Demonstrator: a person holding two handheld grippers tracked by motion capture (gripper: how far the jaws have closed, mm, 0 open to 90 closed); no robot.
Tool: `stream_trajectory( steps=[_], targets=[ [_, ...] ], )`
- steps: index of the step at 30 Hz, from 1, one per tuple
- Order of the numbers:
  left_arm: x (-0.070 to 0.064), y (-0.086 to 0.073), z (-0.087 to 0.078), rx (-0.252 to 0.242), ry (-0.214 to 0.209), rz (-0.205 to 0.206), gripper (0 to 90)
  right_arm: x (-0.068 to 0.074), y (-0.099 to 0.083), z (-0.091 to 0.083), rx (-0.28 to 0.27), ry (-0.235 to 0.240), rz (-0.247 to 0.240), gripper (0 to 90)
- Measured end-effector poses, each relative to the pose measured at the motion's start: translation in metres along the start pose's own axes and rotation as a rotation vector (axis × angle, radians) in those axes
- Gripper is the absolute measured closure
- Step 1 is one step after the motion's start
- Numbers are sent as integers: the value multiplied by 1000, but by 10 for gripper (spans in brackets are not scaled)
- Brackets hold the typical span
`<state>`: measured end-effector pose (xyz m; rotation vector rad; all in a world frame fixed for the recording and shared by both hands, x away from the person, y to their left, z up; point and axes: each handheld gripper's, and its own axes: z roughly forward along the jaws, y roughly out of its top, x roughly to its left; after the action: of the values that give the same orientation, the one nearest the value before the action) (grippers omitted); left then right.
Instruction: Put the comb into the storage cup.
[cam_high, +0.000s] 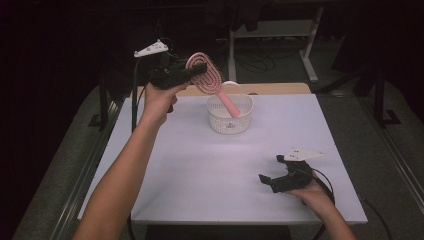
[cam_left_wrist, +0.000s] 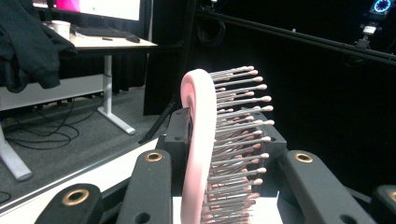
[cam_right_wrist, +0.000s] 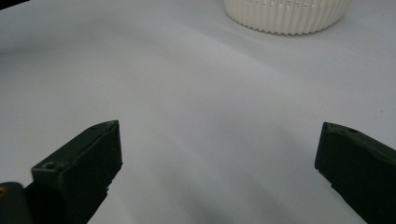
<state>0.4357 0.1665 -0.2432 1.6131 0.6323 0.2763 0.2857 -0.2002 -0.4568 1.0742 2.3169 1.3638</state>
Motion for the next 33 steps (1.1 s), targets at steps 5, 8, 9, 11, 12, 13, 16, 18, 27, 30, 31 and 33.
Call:
stream_trajectory(
  steps=[5,8,9,11,12,13,16,18,27,30,31,33],
  targets=[
    [3,2,11,-13,7,-8,661,0,0,0,1,1,-4,3],
    [5,2,17,-22,12,-16,661,0,0,0,2,2,-5,3],
    [5,1,19,-22,15,-20,661,0,0,0,2,2,-5,3],
    [5,0,23,-28,27,-23,661,0,0,0,4,2,-5,3],
    [6,0,25,-29,34,-19,661,0,0,0,5,2,-5,3],
    [6,-1,27,-29,41,-17,661,1,0,0,5,4,-6,3],
    [9,-4,34,-30,48,-25,661,1,0,0,5,6,-8,3],
    [10,-7,39,-27,53,-33,661,1,0,0,5,7,-6,3],
    [20,-21,58,-19,99,-51,661,2,0,1,7,13,-8,3],
    [23,-26,63,-16,119,-56,661,2,0,1,7,15,-9,4],
    [24,-28,65,-14,123,-60,661,3,0,1,7,15,-9,3],
    [26,-32,68,-11,127,-68,661,2,0,1,8,16,-9,4]
  ],
)
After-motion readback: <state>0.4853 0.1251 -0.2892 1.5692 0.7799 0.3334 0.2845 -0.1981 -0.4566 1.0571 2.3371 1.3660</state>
